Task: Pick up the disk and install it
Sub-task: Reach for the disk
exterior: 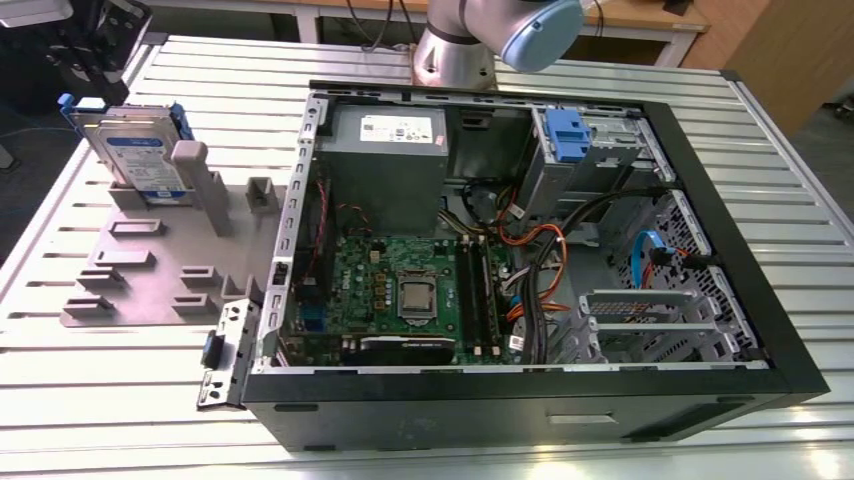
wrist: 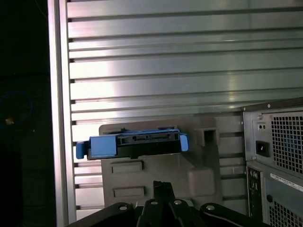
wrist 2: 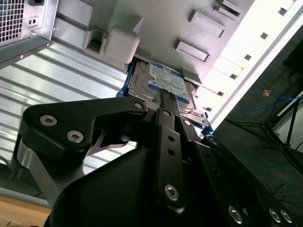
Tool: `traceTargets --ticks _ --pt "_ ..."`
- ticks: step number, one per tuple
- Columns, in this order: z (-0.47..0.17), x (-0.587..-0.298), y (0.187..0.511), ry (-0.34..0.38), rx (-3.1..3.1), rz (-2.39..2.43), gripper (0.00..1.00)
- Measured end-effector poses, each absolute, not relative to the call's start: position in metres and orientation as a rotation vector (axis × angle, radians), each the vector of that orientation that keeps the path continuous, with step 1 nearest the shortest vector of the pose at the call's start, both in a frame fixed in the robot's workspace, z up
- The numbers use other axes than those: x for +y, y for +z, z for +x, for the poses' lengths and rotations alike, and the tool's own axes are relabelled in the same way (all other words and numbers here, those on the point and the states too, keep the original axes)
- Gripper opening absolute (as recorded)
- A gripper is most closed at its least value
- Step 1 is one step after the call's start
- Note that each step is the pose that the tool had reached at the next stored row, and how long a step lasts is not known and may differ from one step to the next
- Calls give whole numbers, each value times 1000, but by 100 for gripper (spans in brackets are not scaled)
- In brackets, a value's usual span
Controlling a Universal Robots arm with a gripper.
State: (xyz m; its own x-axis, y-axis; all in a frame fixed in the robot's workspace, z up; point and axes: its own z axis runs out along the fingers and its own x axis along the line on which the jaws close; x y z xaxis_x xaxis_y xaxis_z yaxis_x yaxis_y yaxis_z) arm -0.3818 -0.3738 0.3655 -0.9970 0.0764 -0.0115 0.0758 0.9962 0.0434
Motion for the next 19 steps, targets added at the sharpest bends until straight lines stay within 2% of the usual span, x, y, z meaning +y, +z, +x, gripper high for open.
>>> traceTargets --ticks 19 --pt "-396 -372 364 67 3126 119 11"
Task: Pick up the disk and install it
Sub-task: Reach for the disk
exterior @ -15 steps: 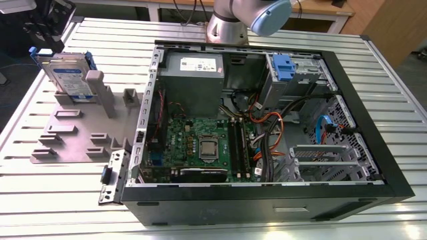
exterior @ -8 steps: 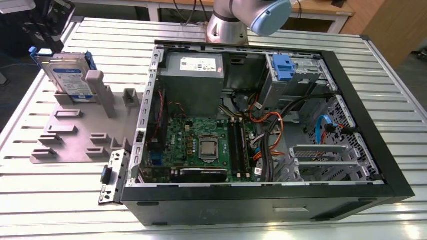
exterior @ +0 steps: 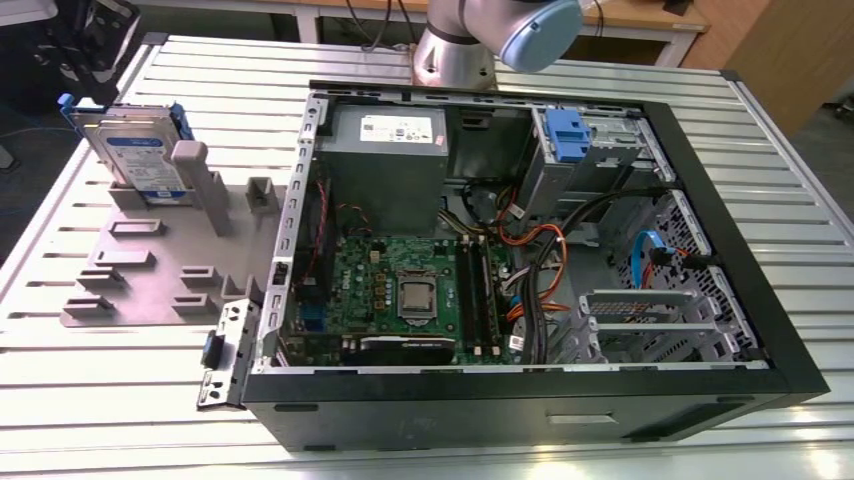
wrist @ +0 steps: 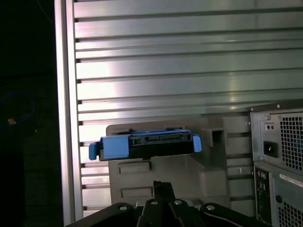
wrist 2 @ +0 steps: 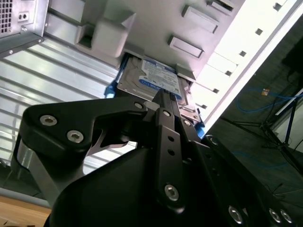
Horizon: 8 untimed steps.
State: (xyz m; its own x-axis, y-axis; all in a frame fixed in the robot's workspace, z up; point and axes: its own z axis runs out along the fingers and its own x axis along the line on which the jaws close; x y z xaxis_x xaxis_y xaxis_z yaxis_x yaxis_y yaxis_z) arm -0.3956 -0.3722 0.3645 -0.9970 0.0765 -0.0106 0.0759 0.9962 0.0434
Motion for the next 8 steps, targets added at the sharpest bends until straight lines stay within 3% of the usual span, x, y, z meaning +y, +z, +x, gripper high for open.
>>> traceTargets --ticks 8 --pt "-412 -358 360 67 3132 120 11"
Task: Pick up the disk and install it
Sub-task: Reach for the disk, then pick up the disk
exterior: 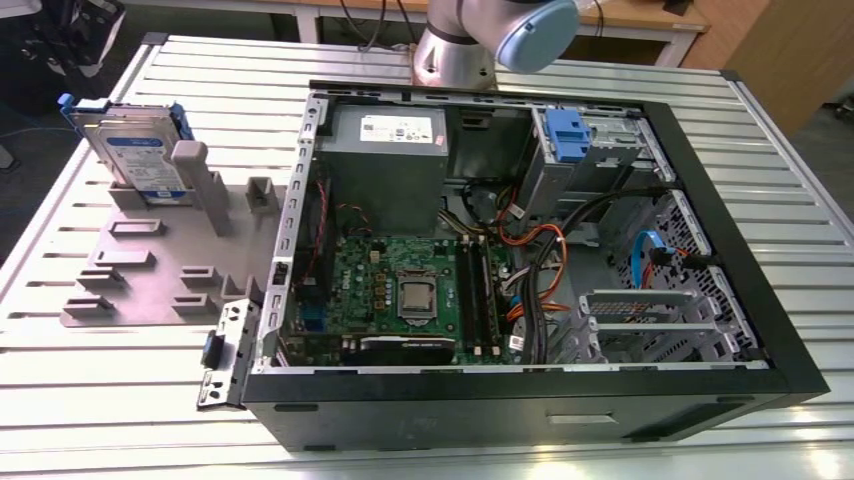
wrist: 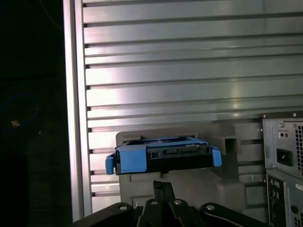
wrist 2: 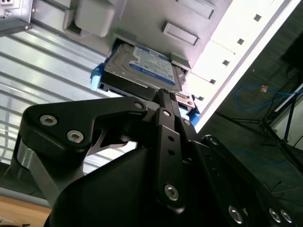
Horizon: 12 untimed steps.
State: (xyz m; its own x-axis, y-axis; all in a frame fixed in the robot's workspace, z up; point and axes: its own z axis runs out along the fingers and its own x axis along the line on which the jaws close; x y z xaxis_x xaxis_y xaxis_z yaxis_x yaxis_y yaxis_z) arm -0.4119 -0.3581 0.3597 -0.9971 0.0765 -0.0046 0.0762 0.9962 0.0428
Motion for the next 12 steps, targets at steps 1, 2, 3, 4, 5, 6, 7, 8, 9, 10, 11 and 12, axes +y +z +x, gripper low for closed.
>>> traceTargets --ticks 1,2,3,4,5,6,7,8,9,10,11,12 --pt "-414 -357 359 67 3133 120 11" --pt "-415 -357 358 67 3134 120 11" --pt "-417 -356 358 67 3135 120 11" --pt "-419 -356 357 67 3136 120 11" --pt "-420 -355 357 67 3136 120 11" --pt "-421 -355 356 67 3137 120 11" --pt "-422 -354 356 67 3138 120 11" --pt "-423 -354 356 67 3138 120 11" --pt "-424 -354 355 67 3138 120 11" --pt "-424 -354 355 67 3139 120 11" --pt "-424 -354 355 67 3139 120 11" --pt "-425 -354 355 67 3139 120 11"
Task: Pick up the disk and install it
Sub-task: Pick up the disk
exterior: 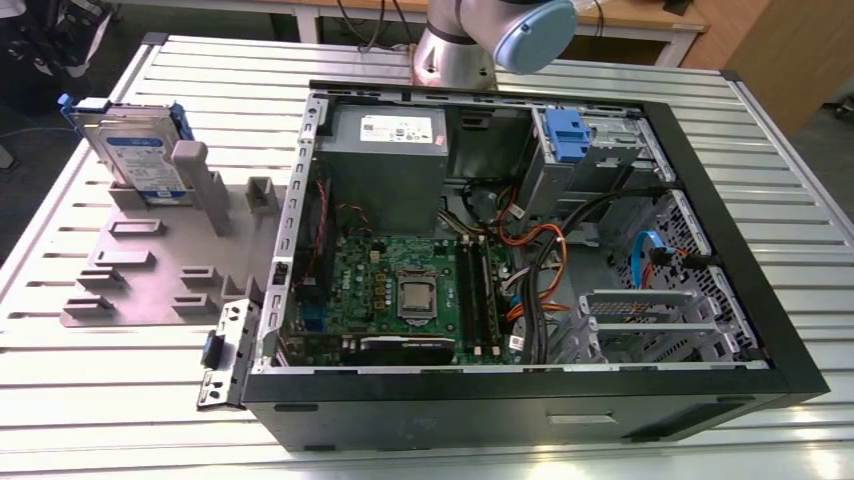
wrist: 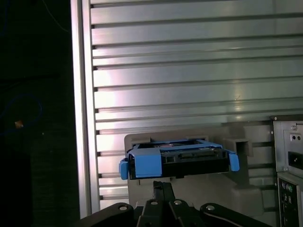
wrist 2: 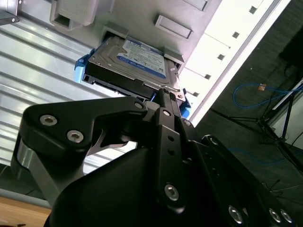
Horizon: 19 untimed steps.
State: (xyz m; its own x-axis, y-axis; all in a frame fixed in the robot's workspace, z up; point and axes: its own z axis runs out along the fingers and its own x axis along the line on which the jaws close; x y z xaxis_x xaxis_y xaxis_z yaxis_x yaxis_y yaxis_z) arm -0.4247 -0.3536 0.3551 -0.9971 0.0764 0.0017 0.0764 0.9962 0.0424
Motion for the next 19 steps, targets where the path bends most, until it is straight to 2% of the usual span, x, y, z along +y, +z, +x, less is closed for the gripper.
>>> traceTargets --ticks 19 --pt "-425 -354 355 -67 -3137 -176 11"
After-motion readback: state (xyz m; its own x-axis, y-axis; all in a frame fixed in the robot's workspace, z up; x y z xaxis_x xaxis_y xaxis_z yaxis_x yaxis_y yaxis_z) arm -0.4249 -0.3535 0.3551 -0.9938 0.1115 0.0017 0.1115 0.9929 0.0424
